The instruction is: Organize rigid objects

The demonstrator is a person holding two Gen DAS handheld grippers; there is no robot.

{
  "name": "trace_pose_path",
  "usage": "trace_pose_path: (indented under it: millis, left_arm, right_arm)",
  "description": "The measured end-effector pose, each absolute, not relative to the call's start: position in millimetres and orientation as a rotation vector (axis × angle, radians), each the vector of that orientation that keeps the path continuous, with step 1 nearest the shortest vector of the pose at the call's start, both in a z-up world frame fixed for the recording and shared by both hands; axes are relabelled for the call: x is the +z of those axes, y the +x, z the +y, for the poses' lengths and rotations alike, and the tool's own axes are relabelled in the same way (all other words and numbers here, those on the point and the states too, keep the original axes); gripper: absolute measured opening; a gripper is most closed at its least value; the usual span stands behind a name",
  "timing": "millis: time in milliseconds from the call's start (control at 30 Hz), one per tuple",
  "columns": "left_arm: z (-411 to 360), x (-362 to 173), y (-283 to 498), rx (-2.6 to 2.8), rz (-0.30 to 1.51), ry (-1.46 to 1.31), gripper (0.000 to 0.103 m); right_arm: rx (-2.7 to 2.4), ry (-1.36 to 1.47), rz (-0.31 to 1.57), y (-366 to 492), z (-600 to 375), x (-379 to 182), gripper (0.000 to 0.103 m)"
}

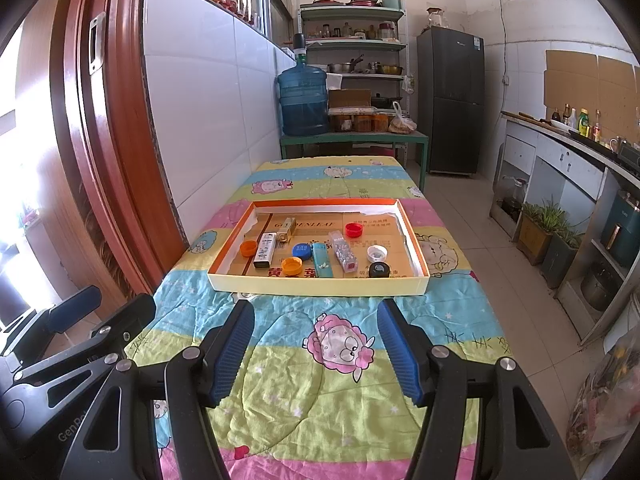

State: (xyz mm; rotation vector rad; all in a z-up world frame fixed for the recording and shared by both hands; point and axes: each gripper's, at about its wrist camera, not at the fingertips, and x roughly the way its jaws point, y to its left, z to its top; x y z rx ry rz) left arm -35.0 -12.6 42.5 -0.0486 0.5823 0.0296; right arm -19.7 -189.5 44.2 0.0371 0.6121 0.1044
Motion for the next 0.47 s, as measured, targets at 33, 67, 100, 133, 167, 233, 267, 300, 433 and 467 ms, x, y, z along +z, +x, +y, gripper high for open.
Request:
trace_pose_path:
  millis: [33, 67, 100, 133, 167, 233, 267, 300, 433, 467]
  left_arm:
    - [-12.4, 41.2, -35.1, 0.029, 0.584, -0.049, 0.064]
    - [-12.3, 39.8, -35.2, 0.028, 0.585, -0.049, 0.064]
    - [-12.1, 39.7, -34.8, 0.029, 0.585, -0.048, 0.064]
    - [-12.1, 39.7, -34.9, 0.029, 0.585, -0.048, 0.064]
    - [-12.1, 39.6, -34.9, 0.028, 0.586, -0.05, 0.064]
    - [-11.1, 37.8, -34.0, 0.026, 0.587, -0.053, 0.064]
    - [-11.0, 36.5, -33.8, 0.026, 0.589, -0.053, 0.064]
    - [-11.3, 35.5, -33.8, 0.027, 0.591, -0.051, 0.064]
    - [-12.9, 32.1, -34.8, 0.069, 0.6, -0.033, 0.064]
    - [-12.4, 32.4, -32.4, 0.065, 0.606, -0.032, 0.064]
  right_arm:
    - [0.105, 0.037, 0.612, -19.6, -189.4, 44.4, 0.063]
    - [0.105, 0.037, 0.612, -19.6, -189.4, 44.5, 0.063]
    - [0.105, 0.037, 0.613, -19.6, -189.5, 43.9, 0.063]
    - [0.104, 0.038, 0.613, -19.7, -189.6, 43.3, 0.063]
    - [0.105, 0.038, 0.613, -19.5, -189.4, 43.8, 0.063]
    - [0.105, 0.038, 0.613, -19.4, -189.5, 43.9, 0.063]
    - [0.105, 0.038, 0.614, -19.6, -189.8, 43.4, 0.063]
    - [0.105, 0.038, 0.613, -19.5, -189.8, 43.6, 0.063]
    - [0.105, 0.039, 0.615, -19.3, -189.1, 41.3, 0.063]
    - [0.105, 0.04, 0.617, -19.0, -188.6, 39.8, 0.063]
